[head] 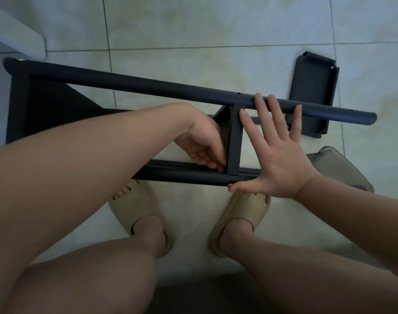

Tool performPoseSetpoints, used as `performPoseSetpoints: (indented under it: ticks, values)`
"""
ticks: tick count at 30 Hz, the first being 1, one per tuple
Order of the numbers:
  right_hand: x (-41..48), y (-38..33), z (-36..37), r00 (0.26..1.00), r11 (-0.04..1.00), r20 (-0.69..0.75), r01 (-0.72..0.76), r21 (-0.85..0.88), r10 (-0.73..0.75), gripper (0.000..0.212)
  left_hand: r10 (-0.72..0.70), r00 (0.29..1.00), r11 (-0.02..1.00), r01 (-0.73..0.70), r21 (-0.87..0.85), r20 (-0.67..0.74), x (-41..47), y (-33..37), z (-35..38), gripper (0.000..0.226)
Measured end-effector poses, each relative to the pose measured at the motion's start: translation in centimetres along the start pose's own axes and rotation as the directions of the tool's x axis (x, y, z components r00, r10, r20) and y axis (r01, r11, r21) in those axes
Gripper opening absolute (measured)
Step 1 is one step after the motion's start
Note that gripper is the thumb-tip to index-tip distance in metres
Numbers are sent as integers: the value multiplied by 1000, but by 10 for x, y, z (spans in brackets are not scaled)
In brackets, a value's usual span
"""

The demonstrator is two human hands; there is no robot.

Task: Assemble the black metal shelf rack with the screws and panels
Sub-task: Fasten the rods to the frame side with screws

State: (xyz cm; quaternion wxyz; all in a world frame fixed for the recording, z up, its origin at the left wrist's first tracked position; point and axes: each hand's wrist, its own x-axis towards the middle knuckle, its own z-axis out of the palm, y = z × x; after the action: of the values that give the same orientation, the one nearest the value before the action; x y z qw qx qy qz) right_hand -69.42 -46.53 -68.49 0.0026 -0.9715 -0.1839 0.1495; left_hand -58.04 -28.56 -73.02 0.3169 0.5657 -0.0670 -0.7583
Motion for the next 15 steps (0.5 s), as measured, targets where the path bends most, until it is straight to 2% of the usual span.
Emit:
performPoseSetpoints:
  ticks: [15]
  values:
    - [-1, 0, 3, 999, 1000, -32, 2, 11, -2, 136, -13, 1000, 1000, 12, -13, -15, 0, 2, 3, 9]
